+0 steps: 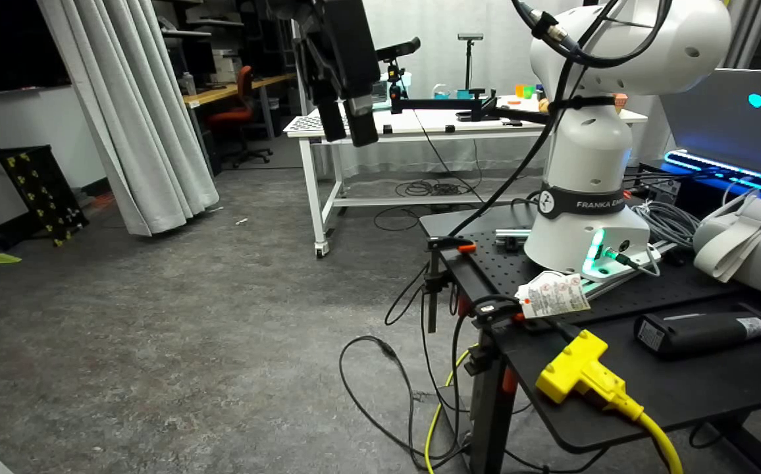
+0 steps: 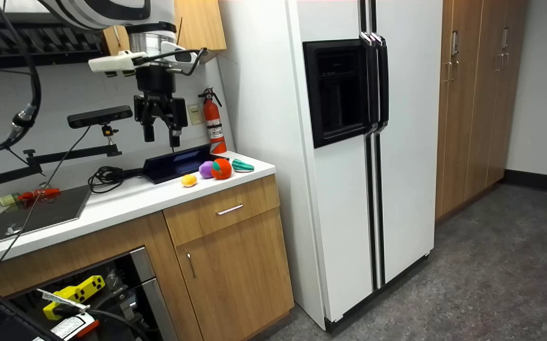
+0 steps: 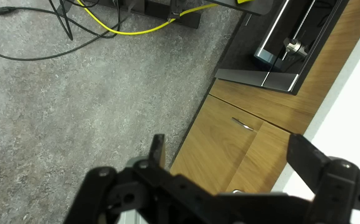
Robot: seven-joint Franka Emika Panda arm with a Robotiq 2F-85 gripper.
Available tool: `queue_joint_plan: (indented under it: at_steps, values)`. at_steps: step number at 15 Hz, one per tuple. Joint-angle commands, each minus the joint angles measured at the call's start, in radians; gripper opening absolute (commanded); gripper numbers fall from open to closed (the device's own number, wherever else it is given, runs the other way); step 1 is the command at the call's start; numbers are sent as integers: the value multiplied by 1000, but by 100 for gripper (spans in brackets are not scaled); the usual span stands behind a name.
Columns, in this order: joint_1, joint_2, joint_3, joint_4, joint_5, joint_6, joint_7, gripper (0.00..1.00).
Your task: Open the top drawer.
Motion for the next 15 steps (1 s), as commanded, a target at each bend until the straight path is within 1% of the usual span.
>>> queue_joint_plan:
  at_steps: [1, 7, 11, 15]
  values:
    - [-12, 0, 12, 1, 4, -2, -3, 100]
    - [-12, 0, 12, 1, 4, -2, -3, 100]
    - [-22, 63, 17, 37, -37, 32, -4, 100]
    - [-30, 166, 25, 88, -114, 122, 7, 100]
